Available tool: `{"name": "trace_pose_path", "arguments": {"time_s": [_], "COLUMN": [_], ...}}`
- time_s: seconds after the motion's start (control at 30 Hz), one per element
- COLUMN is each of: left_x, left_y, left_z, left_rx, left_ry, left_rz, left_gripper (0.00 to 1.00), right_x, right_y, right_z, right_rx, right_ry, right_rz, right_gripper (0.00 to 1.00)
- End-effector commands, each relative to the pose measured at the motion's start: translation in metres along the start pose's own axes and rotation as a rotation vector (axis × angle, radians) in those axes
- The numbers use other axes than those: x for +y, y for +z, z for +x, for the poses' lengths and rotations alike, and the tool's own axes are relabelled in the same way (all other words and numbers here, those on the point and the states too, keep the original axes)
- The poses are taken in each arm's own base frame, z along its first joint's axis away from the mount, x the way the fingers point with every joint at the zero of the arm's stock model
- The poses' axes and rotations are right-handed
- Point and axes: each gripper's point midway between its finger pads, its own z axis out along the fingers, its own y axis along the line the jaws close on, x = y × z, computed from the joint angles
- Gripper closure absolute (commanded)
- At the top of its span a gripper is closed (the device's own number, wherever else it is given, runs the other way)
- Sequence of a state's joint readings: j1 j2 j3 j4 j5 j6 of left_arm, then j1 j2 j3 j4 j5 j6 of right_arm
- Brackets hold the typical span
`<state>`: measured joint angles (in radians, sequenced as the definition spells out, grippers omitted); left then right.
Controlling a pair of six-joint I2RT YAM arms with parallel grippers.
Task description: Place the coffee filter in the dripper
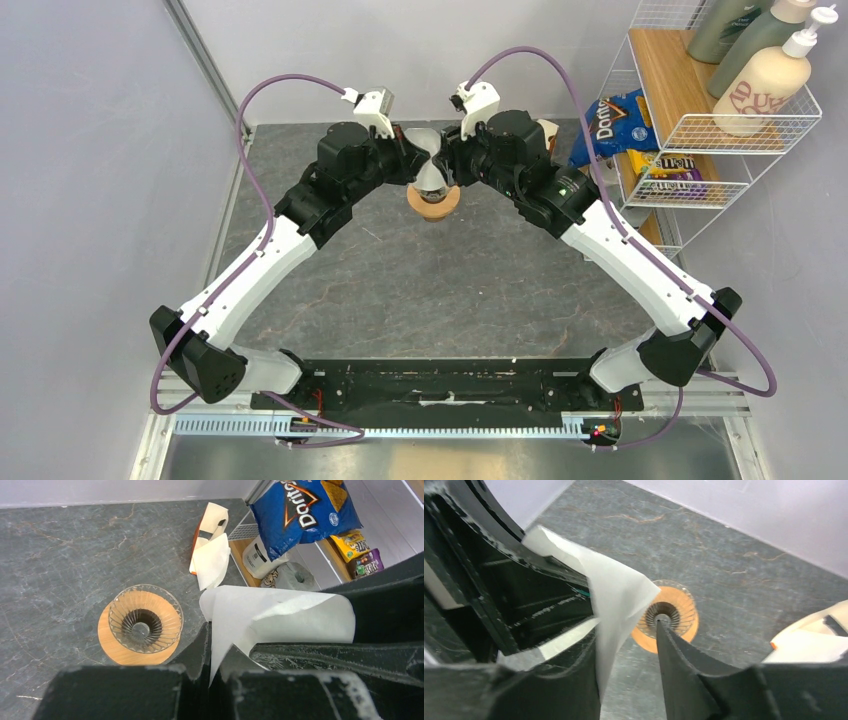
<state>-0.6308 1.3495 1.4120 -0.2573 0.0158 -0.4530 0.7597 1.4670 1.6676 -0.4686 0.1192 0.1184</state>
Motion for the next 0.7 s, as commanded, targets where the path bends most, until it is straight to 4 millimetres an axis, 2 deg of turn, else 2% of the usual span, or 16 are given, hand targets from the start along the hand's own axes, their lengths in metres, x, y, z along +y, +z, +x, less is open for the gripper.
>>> {"name": "trace_pose_path", "arguments": {"time_s": [0.0, 0.17, 0.27, 0.57, 0.6, 0.67], "left_x": [-0.003, -0.001, -0.002, 0.004, 0.004, 0.004], "left_y": [-0.009, -0.010, -0.009, -0.006, -0.005, -0.005], "left_z": [-0.025, -0.026, -0.024, -0.022, -0.022, -0.021], "left_rx": [-0.087, -0.093, -0.089, -0.083, -0.082, -0.082], "left_ry": [-0.017, -0.043, -0.052, -0.078, -0.082, -0.084], "left_rz": [-0.028, -0.040, -0.038, -0.074, -0.077, -0.075], "left_gripper": [0.98, 0.98, 0.98, 0.98, 0.98, 0.98], "right_x": [-0.011, -0.016, -0.018, -0.024, -0.023, -0.021], "right_y": [-0.009, -0.010, -0.007, 0.001, 0.001, 0.002], "right_z": [-0.013, -0.009, -0.010, -0.021, -0.019, -0.017], "right_rx": [-0.042, -0.037, -0.046, -0.081, -0.075, -0.068], "right_ry": [-0.008, 0.012, 0.014, 0.014, 0.015, 0.019], "right_rz": [0.052, 0.064, 0.078, 0.121, 0.118, 0.104], "right_gripper": [0.46, 0.36, 0.37, 0.61, 0.64, 0.80]}}
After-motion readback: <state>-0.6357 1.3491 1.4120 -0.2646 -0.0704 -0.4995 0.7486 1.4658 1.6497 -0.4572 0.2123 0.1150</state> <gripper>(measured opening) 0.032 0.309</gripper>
